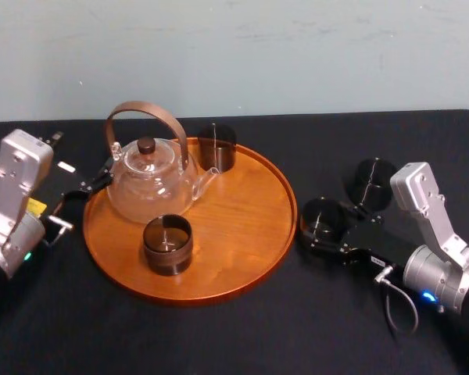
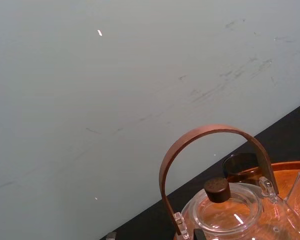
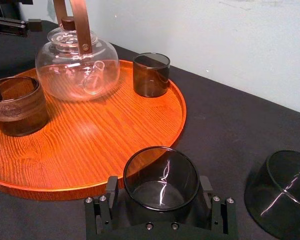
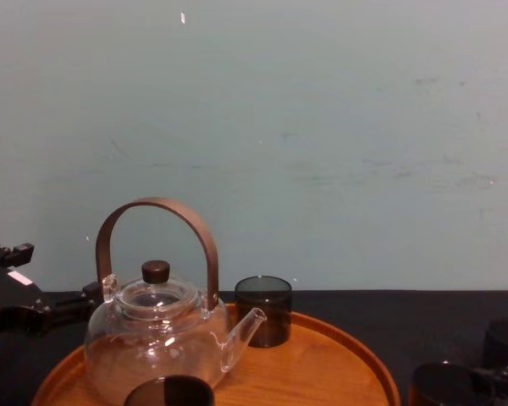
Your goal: Pick up the glass from the table and place it on the tray.
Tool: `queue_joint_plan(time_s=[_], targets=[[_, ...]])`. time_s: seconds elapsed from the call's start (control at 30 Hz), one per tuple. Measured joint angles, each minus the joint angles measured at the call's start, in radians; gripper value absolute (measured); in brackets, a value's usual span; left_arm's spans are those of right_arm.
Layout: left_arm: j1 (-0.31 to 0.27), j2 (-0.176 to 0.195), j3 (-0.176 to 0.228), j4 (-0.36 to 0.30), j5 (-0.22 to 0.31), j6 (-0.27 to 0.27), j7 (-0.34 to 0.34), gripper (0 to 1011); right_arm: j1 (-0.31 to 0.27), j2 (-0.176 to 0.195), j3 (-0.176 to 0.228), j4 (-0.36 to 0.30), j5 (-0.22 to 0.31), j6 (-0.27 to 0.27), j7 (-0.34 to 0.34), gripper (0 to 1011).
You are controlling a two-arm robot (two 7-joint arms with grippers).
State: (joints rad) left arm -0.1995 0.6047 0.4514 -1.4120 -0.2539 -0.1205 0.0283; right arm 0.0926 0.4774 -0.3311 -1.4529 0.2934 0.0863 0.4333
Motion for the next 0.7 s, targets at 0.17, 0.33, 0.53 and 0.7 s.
queue_joint_plan(time_s=[0.17, 0.33, 0.53, 0.7], targets=[[0.000, 0.000, 0.000, 0.000, 0.000, 0.000, 0.000, 1001, 0.010, -0.006, -0.005, 0.018, -0.002, -0.009, 0.004, 1002], [0.000, 0.000, 0.000, 0.000, 0.000, 0.000, 0.000, 1001, 0.015, -0.010, -0.008, 0.028, -0.004, -0.017, 0.006, 1002], [0.000, 0.000, 0.000, 0.000, 0.000, 0.000, 0.000, 1002, 0.014, -0.009, -0.008, 0.027, -0.004, -0.017, 0.006, 1002], [0.000, 0.000, 0.000, 0.000, 0.000, 0.000, 0.000, 1001, 0.014, -0.009, -0.008, 0.026, -0.004, -0.016, 0.006, 1002]])
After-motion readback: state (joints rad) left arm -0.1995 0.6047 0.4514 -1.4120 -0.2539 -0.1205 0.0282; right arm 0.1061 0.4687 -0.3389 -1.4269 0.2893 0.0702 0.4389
